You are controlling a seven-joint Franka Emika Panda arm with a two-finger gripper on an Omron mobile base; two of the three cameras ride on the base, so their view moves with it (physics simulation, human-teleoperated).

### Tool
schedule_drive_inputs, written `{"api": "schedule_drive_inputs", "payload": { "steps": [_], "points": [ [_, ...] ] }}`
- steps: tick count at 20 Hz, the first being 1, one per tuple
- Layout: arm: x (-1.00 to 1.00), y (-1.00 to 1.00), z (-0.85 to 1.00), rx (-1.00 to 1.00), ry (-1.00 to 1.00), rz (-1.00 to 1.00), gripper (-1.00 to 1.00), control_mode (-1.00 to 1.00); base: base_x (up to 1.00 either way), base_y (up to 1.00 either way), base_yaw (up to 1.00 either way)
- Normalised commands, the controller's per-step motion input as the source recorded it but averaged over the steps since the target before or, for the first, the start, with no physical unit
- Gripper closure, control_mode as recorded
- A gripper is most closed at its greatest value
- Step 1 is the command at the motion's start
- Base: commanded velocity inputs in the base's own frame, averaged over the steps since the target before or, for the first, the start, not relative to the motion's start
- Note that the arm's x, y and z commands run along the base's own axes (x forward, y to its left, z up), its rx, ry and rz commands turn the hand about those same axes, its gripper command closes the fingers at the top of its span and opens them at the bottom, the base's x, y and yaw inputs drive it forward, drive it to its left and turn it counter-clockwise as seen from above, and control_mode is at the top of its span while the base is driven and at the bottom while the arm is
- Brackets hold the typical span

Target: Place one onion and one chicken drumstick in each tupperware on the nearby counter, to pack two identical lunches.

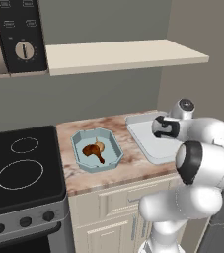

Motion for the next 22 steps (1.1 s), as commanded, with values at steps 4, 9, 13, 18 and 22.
{"api": "schedule_drive_inputs", "payload": {
  "steps": [4, 9, 13, 18, 22],
  "points": [
    [0.52, -0.20, -0.33, 0.00, 0.00, 0.00, 1.00, -1.00, 0.00, 0.00, 0.00],
    [0.54, -0.16, -0.32, 0.00, 0.00, 0.00, 1.00, -1.00, 0.00, 0.00, 0.00],
    [0.49, -0.15, -0.27, 0.00, 0.00, 0.00, -1.00, -1.00, 0.00, 0.00, 0.00],
    [0.50, -0.18, -0.34, 0.00, 0.01, 0.00, -1.00, -1.00, 0.00, 0.00, 0.00],
    [0.48, -0.09, -0.31, 0.00, 0.04, 0.01, -1.00, -1.00, 0.00, 0.00, 0.00]
  ]
}}
